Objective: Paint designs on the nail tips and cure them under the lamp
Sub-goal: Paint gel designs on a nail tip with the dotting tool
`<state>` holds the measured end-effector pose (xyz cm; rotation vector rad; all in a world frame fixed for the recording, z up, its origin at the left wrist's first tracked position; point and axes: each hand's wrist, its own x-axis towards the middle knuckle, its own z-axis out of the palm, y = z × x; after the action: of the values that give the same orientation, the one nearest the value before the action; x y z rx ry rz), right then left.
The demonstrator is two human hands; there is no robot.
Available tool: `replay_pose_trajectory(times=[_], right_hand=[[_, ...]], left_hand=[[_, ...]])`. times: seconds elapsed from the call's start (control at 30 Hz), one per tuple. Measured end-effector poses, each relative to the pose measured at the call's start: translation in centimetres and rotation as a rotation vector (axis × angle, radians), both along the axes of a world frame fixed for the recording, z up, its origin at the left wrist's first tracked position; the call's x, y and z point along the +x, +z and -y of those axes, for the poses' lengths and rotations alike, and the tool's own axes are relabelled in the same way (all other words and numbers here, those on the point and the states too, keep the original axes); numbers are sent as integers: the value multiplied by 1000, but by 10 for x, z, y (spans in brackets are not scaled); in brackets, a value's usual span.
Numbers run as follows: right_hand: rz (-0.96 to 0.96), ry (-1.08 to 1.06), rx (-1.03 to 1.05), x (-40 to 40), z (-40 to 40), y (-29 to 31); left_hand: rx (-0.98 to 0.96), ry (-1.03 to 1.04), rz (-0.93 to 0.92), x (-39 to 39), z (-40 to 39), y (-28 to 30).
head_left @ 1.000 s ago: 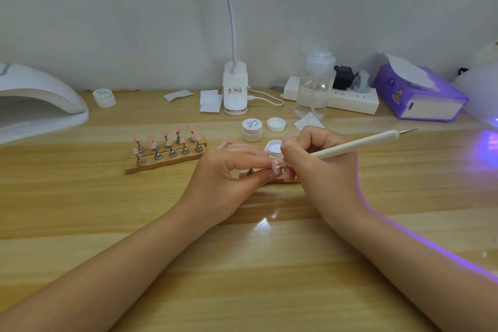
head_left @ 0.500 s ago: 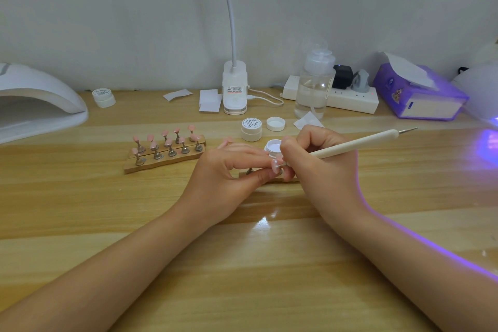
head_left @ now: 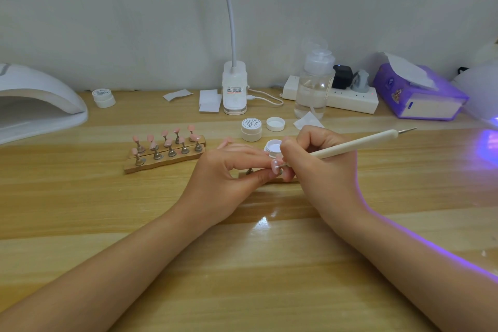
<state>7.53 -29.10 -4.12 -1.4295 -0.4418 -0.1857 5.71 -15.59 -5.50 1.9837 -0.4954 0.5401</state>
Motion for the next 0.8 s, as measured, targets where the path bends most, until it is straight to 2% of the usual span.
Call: replay_pose_trajectory(times=[0.4, 0.8], right_hand=[[-8, 2, -8, 0, 1, 0], [-30, -14, 38, -1, 1, 1]], left_hand=[[-17, 0, -63, -3, 0, 1], [-20, -56, 7, -2, 0, 1]])
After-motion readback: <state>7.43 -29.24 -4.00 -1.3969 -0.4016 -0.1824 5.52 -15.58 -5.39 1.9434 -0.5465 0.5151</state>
